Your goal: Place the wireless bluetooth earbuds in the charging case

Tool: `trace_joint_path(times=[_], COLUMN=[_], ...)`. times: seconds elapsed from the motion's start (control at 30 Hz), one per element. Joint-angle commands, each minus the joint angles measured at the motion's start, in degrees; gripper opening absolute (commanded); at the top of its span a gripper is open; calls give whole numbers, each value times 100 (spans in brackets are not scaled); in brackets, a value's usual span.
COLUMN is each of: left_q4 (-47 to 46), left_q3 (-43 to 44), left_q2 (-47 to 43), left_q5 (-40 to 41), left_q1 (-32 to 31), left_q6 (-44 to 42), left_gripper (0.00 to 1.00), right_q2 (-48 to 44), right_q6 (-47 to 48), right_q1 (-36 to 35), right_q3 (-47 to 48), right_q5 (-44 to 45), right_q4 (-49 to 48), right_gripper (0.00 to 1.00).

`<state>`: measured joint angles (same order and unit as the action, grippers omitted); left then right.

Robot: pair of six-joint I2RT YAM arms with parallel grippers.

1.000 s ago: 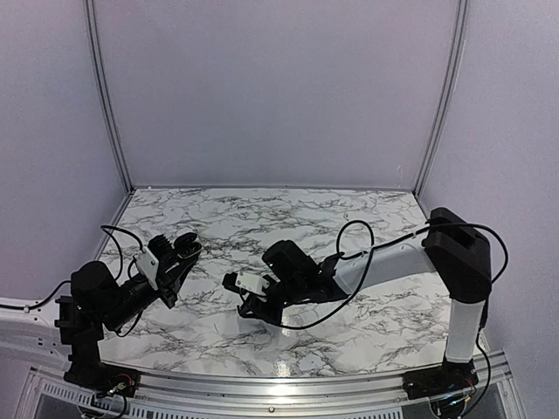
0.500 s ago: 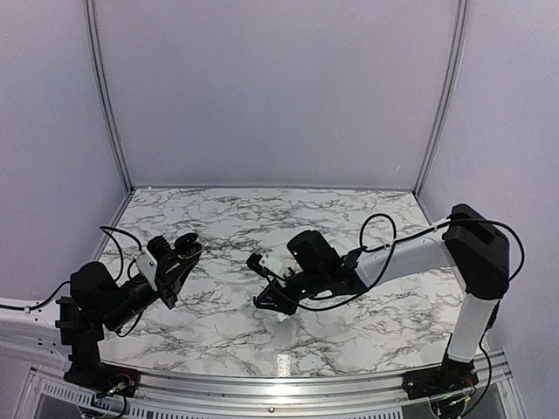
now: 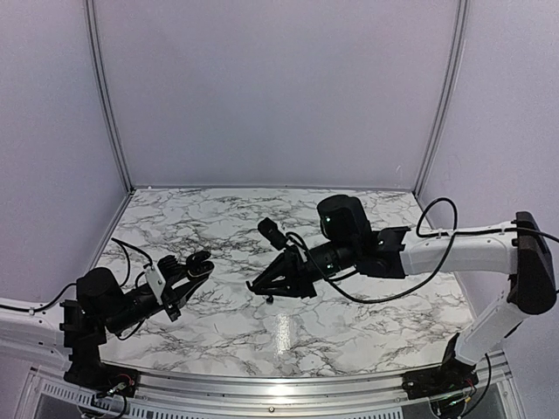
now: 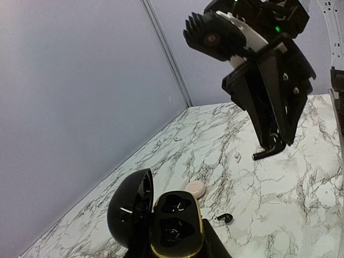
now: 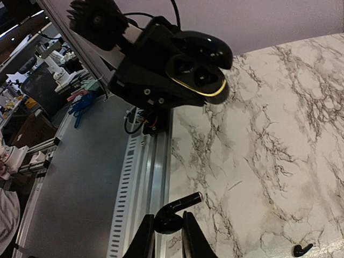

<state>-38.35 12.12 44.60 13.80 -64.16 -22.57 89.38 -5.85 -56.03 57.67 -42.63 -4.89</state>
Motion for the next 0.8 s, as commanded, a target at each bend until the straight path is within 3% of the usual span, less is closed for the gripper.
trace_joint_path(times=[0.0,0.27,0.5,0.77], left_q4=[-244,-185,-178,-182], left_q3=[85,348,577,627], left_q2=[9,585,914,960], left_q5=[-474,69,220,303], left_q1=[-71,-613,-815,-886], left_q6=[-326,-1298,-1802,-1864], left_gripper=[0,0,0,0], right_q2=[-245,-237,-3,220], right_q6=[-435,-1241,-1422,-2475], right_q1=[-87,-130,-353,-497], right_q3=[401,697,1123,999], right_q5=[-1069,-1912,-1930,-1751], right_q4=[375,471,1022,130], right_gripper=[6,7,6,6])
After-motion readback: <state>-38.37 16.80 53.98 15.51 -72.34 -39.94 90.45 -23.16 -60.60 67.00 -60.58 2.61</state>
